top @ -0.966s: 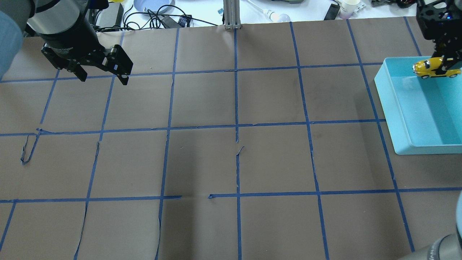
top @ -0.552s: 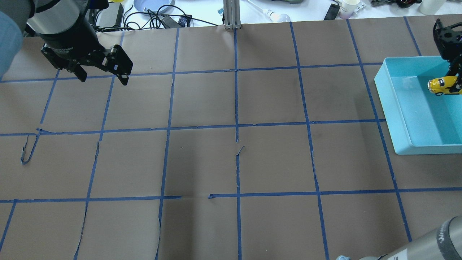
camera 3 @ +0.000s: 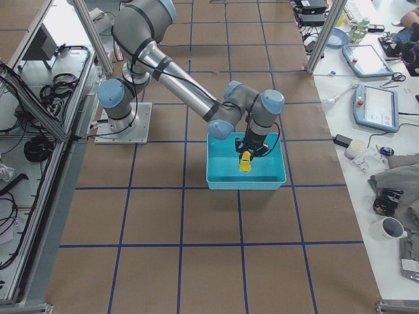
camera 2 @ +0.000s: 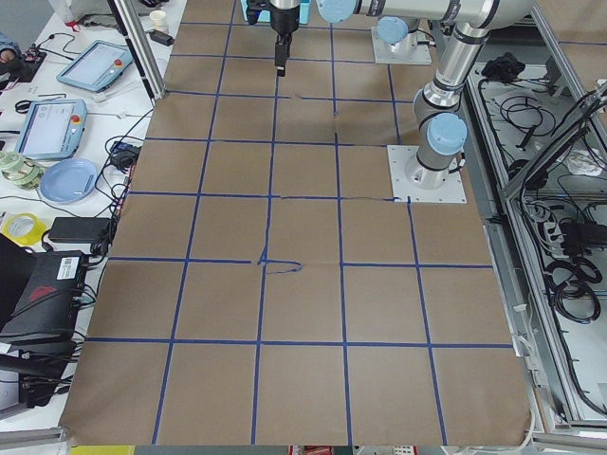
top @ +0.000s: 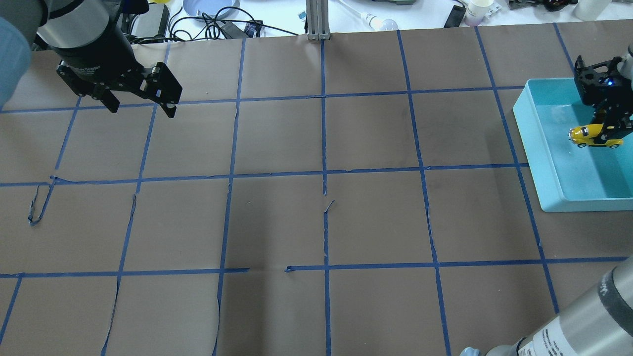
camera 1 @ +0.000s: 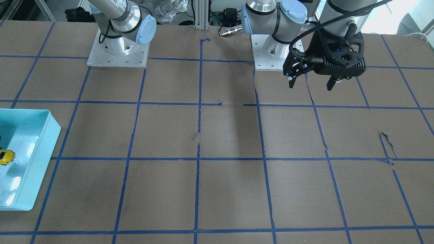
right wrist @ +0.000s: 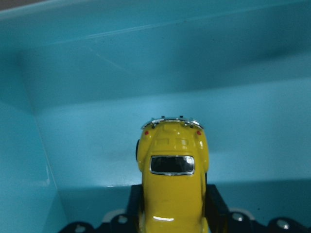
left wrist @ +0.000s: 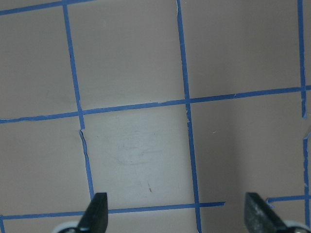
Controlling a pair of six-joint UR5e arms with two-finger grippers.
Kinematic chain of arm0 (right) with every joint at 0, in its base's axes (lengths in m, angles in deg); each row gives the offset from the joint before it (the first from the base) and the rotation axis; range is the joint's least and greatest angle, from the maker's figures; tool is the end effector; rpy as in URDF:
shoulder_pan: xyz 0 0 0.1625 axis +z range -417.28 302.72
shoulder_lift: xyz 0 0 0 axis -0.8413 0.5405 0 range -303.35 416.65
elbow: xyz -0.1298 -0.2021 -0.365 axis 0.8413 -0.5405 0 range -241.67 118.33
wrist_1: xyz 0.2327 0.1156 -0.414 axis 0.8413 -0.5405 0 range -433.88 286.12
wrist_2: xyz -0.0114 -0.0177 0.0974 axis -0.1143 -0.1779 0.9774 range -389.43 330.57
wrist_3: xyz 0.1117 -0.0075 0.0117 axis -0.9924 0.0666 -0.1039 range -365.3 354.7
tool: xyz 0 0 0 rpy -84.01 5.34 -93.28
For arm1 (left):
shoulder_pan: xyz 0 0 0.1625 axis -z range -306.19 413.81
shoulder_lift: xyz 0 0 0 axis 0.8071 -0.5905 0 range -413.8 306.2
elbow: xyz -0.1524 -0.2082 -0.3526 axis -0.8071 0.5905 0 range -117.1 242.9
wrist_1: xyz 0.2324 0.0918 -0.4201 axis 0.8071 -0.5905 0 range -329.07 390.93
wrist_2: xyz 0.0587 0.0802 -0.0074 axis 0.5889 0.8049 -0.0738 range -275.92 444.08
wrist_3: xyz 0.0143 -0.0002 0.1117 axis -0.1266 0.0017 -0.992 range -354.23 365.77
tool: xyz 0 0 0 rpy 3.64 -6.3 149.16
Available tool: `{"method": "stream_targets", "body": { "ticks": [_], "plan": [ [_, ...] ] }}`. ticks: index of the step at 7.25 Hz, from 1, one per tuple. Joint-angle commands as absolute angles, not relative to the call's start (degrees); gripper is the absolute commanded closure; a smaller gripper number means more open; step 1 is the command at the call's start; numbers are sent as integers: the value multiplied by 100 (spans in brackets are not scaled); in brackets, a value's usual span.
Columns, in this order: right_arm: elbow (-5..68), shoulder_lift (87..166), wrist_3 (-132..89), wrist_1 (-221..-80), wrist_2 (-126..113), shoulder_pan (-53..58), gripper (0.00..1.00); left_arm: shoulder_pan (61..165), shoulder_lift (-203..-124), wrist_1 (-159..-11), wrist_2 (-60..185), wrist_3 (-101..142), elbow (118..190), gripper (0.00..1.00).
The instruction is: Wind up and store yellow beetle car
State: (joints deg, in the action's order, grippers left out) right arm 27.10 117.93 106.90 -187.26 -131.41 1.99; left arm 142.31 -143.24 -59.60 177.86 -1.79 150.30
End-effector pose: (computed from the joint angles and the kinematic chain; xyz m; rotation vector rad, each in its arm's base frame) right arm -0.2727 -0.6739 0.2117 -2.0455 2.3571 0.3460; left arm -0.1109 -0.5731 0.5176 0.1601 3.0674 -0.0623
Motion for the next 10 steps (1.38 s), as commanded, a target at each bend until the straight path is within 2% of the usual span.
{"method": "stream_targets", "body": {
  "ticks": [1, 2, 3, 5, 7, 10],
  "plan": [
    [2710, 11581, 10719, -18744, -13026, 196, 90, 14232, -14328, -5959, 17786, -179, 15026, 0],
    [2727, 11589, 10685, -18718, -12894, 196, 7, 14232, -14328, -5959, 17786, -179, 15026, 0],
    [2719, 11676, 10659, -18718, -12562, 196, 0, 14232, -14328, -5959, 17786, -179, 15026, 0],
    [2727, 12244, 10554, -18613, -12550, 204, 0, 14232, -14328, -5959, 17786, -179, 15026, 0],
    [2701, 13044, 8222, -17467, -12506, 222, 0, 14232, -14328, -5959, 17795, -179, 15017, 0],
    [2657, 13784, 4886, -16619, -11840, 266, 0, 14232, -14328, -5959, 17804, -179, 15009, 0]
  ]
}}
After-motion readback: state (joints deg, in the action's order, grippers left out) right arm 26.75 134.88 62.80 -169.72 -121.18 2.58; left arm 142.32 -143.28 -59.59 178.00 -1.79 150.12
